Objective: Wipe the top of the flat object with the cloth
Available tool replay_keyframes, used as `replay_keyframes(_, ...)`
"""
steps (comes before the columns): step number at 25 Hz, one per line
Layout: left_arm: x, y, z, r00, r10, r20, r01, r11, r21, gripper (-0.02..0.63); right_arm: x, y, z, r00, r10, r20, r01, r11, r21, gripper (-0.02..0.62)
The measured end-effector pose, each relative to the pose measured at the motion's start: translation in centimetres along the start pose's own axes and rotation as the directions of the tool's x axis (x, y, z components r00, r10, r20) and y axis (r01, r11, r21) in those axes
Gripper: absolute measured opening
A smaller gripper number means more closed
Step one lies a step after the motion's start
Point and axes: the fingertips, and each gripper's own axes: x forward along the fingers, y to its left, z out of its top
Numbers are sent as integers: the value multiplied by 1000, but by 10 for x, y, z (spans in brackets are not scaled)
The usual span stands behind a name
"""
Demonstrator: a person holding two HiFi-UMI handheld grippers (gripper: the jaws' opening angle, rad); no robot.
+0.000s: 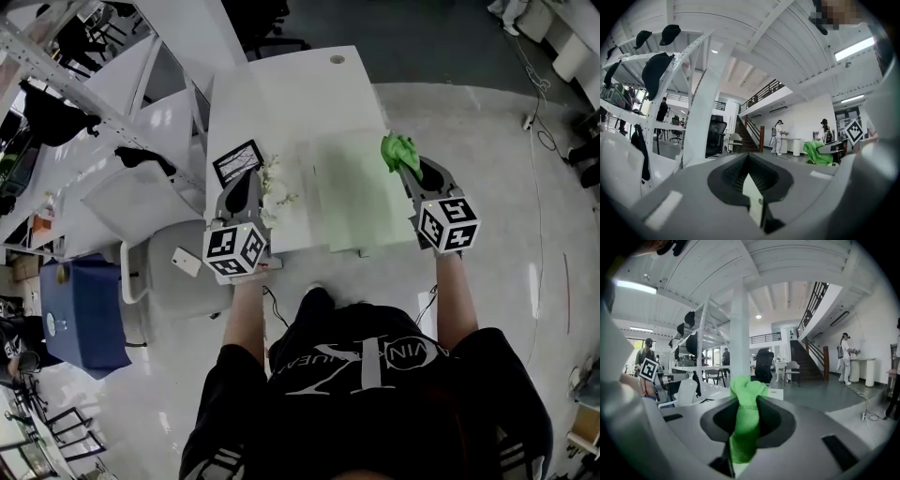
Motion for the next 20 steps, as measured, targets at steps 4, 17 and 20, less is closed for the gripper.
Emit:
replay_keyframes(4, -5, 6, 8, 1000, 20, 18, -20, 1000, 12, 11, -1, 2, 10, 1000, 2, 23, -2, 1000, -1, 78)
replay_keyframes(17, -13, 11, 5, 999, 40, 24, -41, 999, 22, 11, -2, 1, 9, 999, -11, 44, 11, 1000, 9, 78)
replay_keyframes(20, -14, 13, 5, 999, 46, 24, -47, 999, 22, 11, -5, 2, 11, 998, -6, 59, 6, 1000, 3, 78)
